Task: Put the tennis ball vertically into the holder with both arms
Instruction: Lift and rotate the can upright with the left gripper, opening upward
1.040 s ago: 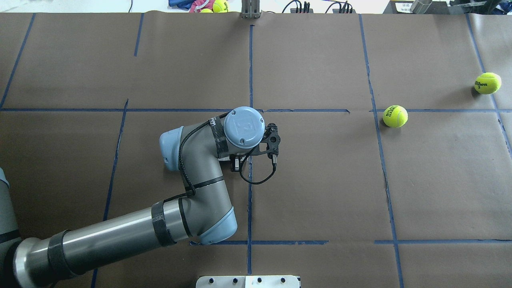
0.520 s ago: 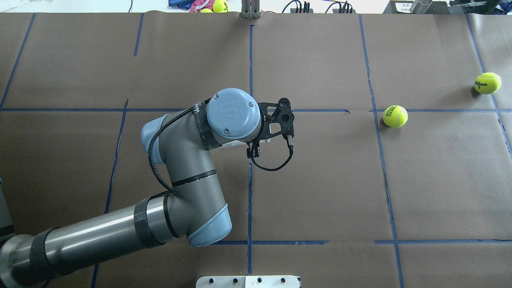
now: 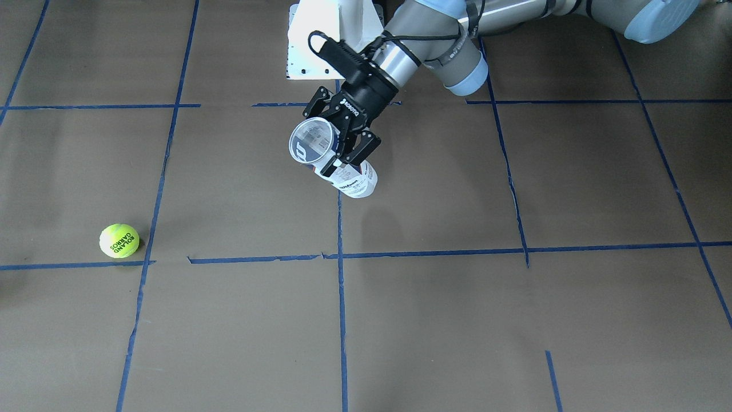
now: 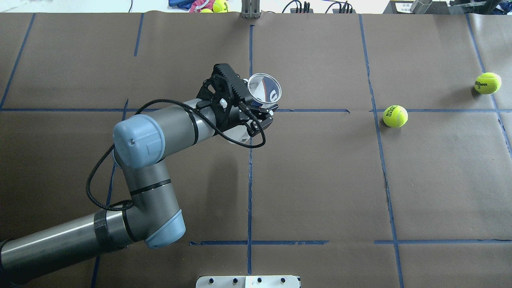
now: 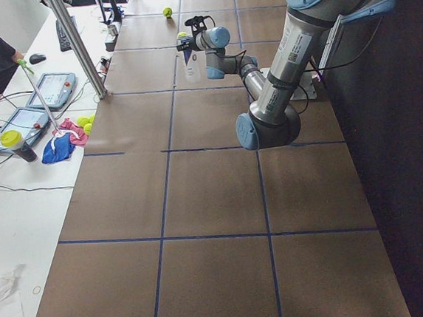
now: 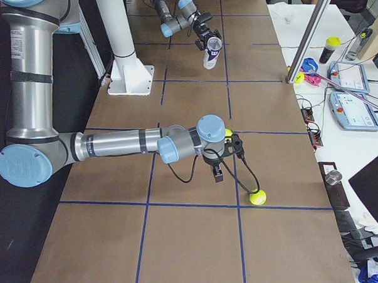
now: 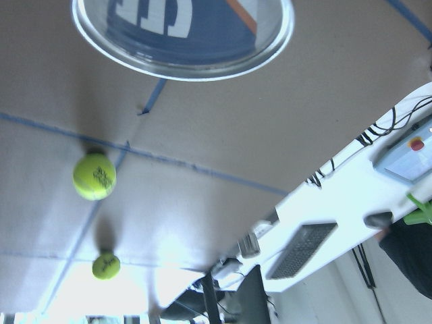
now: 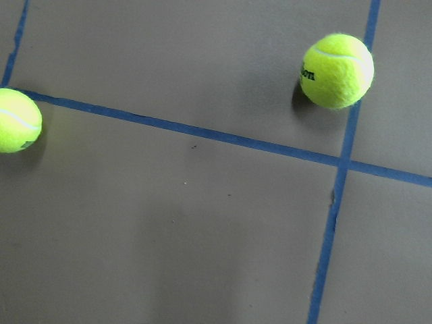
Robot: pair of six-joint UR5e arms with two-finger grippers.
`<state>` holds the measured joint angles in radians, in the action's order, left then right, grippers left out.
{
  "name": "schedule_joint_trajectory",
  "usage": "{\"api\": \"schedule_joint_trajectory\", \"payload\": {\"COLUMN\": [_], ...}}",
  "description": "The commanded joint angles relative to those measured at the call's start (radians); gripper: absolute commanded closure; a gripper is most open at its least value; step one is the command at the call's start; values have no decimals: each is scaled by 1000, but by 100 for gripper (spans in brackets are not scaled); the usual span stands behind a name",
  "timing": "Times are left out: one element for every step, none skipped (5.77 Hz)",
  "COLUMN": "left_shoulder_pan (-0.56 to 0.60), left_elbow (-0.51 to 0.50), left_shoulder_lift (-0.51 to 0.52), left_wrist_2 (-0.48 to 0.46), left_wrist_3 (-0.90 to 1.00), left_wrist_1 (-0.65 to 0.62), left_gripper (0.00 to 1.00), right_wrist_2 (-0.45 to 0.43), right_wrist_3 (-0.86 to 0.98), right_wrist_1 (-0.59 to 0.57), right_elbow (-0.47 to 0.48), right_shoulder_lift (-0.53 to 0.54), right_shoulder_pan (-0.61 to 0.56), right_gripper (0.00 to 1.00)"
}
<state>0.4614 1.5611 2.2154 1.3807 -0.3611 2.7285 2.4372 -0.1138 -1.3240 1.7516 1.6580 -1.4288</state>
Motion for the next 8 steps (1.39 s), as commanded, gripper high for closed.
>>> {"api": "schedule_joint_trajectory", "payload": {"left_shoulder_pan": [-81,-101,-119,-131,-145,-153,-165,-173], "left_elbow": [-175,-182,-199,-222,-233,-234,-239,-249], "left_shoulder_lift": [-7,-10,-10,-10,-10,-10,-8,-7], "left_wrist_2": [-199,-219,-250,-259,-261,-261,-281,-296], "left_wrist_3": [-38,-38,-38,-36,-36,-36,-38,-38], "left_wrist_1": [358,406,433,460,461,461,482,494], "left_gripper": [25,25,25,25,25,25,25,25], "right_wrist_2": [25,23,23,2,-115,-183,-196,-198], "right_wrist_3": [-140,-240,-357,-383,-386,-438,-443,-443], "right_wrist_1": [5,5,6,5,5,3,3,3], "right_elbow": [8,9,9,0,-1,-10,-45,-76], "right_shoulder_lift": [-74,-121,-165,-193,-219,-248,-273,-291], "right_shoulder_pan": [52,86,112,170,245,305,321,336], "right_gripper": [1,1,1,1,1,1,1,1]}}
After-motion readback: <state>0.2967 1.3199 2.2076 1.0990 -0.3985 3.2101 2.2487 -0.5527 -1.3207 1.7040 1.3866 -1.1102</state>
